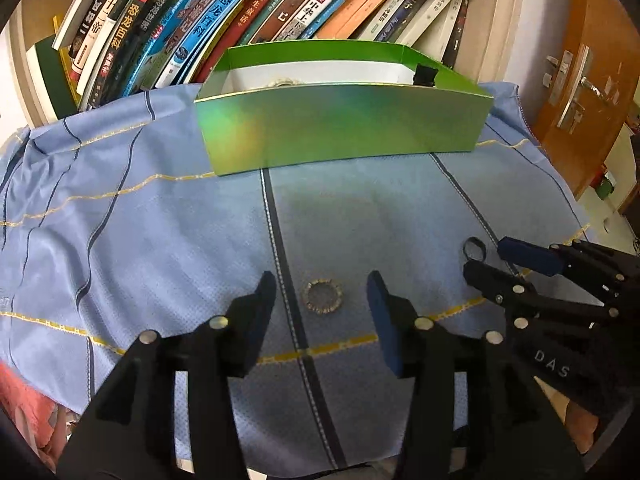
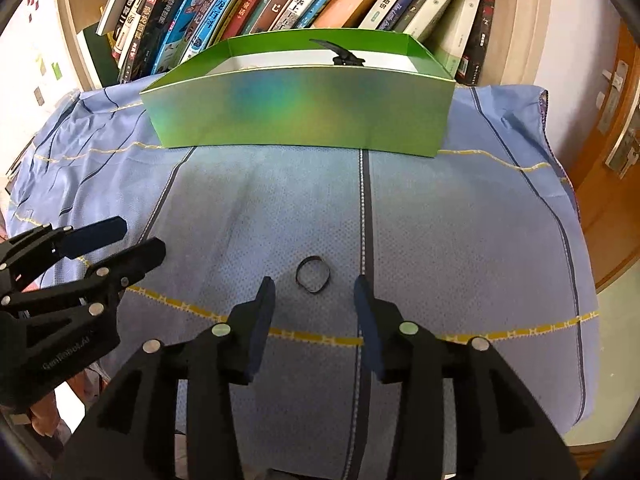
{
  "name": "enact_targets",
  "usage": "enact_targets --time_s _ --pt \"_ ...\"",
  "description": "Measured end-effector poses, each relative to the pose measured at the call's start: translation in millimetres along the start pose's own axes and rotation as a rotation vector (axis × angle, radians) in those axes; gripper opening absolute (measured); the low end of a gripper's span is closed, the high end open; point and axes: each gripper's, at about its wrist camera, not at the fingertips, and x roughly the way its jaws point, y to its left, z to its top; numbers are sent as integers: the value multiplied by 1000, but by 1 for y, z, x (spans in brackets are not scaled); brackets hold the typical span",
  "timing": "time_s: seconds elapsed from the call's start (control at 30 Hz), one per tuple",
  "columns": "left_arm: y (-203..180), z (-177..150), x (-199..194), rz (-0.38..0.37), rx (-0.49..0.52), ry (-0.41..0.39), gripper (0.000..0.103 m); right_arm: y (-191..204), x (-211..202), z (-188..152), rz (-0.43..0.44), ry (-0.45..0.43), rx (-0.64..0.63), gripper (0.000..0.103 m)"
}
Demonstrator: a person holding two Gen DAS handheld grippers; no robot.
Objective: Organize jewelry
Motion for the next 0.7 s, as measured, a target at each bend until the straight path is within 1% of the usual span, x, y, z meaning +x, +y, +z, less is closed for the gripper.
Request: enact_targets --time_s 0.17,0.23,0.27,0.3,0.33,0.37,0.43,0.6,0.7 --pt "-1 -2 7 -4 -7 21 47 6 4 2 -31 -12 -18 41" --pt "-1 -3 10 -1 -7 28 47 7 4 2 -29 -16 -22 41" --pt "-1 -3 11 -2 -6 30 46 7 4 2 -26 -20 -23 38" --pt "-2 -3 11 3 -2 26 44 7 4 2 -26 -22 -23 35" --pt "-2 -3 11 8 -2 24 37 7 4 2 -22 -21 -22 30" --pt "-2 -3 11 14 -4 22 31 8 4 2 -21 -19 -21 29" --pt "-1 -3 11 13 -9 22 25 10 3 1 -20 -17 -24 29" --pt "-3 -4 9 13 -2 23 24 15 1 -3 -1 -10 -29 29" --pt "-4 -4 9 14 -4 22 24 18 -1 -5 50 0 -26 29"
